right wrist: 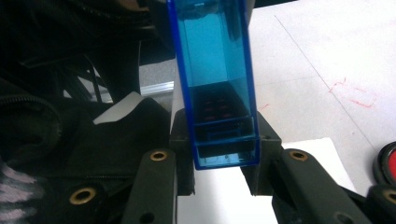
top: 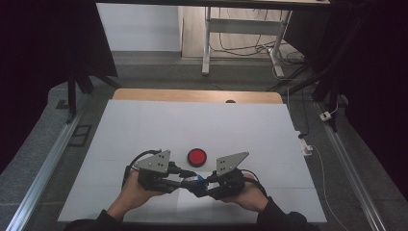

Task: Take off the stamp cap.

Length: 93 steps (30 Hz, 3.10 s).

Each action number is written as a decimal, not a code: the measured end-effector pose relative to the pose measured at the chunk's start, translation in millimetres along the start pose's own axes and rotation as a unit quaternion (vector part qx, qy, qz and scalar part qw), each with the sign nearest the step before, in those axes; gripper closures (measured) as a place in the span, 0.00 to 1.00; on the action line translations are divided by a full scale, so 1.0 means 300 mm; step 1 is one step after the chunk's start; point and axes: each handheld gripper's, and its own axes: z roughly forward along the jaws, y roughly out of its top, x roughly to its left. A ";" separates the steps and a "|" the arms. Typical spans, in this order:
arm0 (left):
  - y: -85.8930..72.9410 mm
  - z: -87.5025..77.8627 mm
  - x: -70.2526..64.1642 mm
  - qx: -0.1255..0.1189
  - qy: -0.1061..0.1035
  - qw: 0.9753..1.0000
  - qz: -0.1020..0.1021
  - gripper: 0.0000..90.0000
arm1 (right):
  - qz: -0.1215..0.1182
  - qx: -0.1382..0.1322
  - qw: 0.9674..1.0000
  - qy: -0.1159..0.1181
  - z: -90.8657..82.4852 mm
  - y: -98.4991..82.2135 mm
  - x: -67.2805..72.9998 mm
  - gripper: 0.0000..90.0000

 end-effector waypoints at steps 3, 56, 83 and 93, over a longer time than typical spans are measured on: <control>0.004 -0.002 -0.007 0.004 0.011 1.000 0.011 0.79 | 0.018 0.000 1.000 0.003 0.000 0.000 -0.006 0.77; -0.015 -0.024 0.017 0.027 0.092 0.993 -0.069 0.79 | 0.000 0.036 0.988 -0.150 -0.132 -0.040 0.075 0.77; -0.018 -0.025 0.025 0.035 0.100 0.991 -0.083 0.79 | 0.072 -0.002 0.970 -0.234 -0.302 -0.126 0.137 0.77; -0.017 -0.029 0.030 0.033 0.102 0.990 -0.087 0.79 | 0.105 -0.016 0.955 -0.278 -0.391 -0.184 0.177 0.76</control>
